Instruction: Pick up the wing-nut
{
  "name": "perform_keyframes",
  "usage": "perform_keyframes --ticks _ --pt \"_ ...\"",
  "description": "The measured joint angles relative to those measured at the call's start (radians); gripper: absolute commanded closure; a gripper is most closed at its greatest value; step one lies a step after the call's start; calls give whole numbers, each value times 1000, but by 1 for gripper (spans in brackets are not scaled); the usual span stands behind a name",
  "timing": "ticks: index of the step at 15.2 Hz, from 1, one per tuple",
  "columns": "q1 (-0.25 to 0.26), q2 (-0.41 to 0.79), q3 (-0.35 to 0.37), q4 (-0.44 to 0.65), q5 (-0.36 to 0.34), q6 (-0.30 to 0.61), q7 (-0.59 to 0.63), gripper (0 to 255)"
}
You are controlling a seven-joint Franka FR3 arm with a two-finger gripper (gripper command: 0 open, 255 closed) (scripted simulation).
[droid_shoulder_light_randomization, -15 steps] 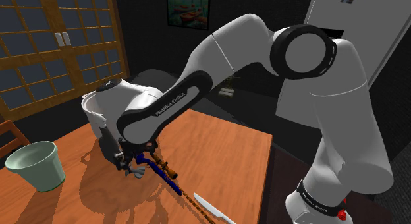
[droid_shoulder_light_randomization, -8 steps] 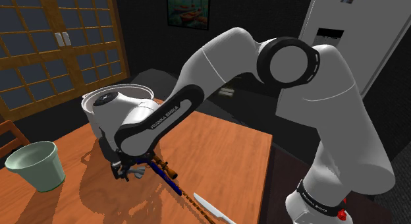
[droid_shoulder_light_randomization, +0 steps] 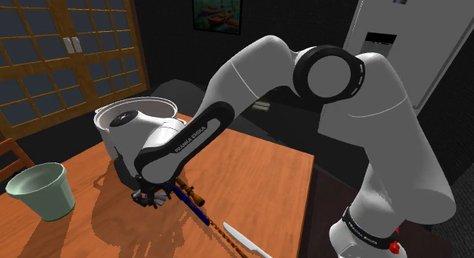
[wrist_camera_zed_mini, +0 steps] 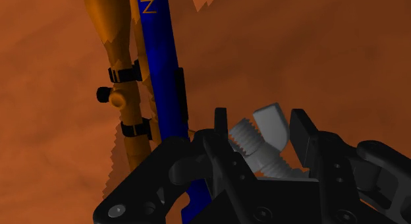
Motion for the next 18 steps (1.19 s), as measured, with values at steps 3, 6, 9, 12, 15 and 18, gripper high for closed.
perform_keyframes --ticks 3,6,9,12,15,18 --pt "0 -1 0 -1 0 1 0 255" --pt "0 -2 1 2 1 -5 0 255" --pt "-3 -23 7 3 9 -25 -5 255" --pt "-8 -49 15 5 20 -52 -13 255" --pt "-13 -73 22 8 31 -78 -20 255" --pt "-17 -95 28 15 41 -106 -28 255"
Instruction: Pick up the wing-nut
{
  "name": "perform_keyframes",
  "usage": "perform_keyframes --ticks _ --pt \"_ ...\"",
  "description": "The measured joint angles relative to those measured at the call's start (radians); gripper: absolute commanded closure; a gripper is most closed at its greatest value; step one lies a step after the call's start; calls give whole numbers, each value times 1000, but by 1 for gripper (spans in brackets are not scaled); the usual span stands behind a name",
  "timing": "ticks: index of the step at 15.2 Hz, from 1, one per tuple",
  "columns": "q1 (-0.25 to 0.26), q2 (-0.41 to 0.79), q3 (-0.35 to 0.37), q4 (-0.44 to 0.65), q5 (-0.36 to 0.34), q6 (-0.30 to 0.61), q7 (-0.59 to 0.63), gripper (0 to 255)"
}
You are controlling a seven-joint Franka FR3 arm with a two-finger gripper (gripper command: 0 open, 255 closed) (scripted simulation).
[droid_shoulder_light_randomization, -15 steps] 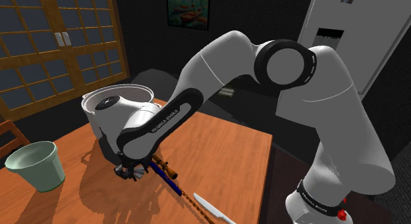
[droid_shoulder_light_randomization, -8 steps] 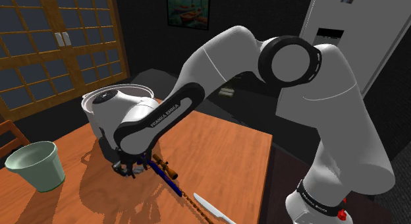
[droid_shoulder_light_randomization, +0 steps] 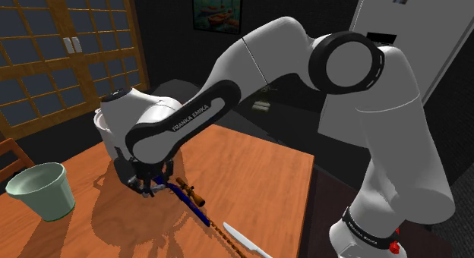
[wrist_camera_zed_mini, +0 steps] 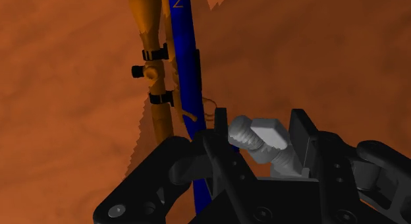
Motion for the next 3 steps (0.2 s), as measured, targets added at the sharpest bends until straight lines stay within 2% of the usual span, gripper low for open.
perform_keyframes --ticks 3 --pt "-2 -19 6 8 9 -25 -6 255"
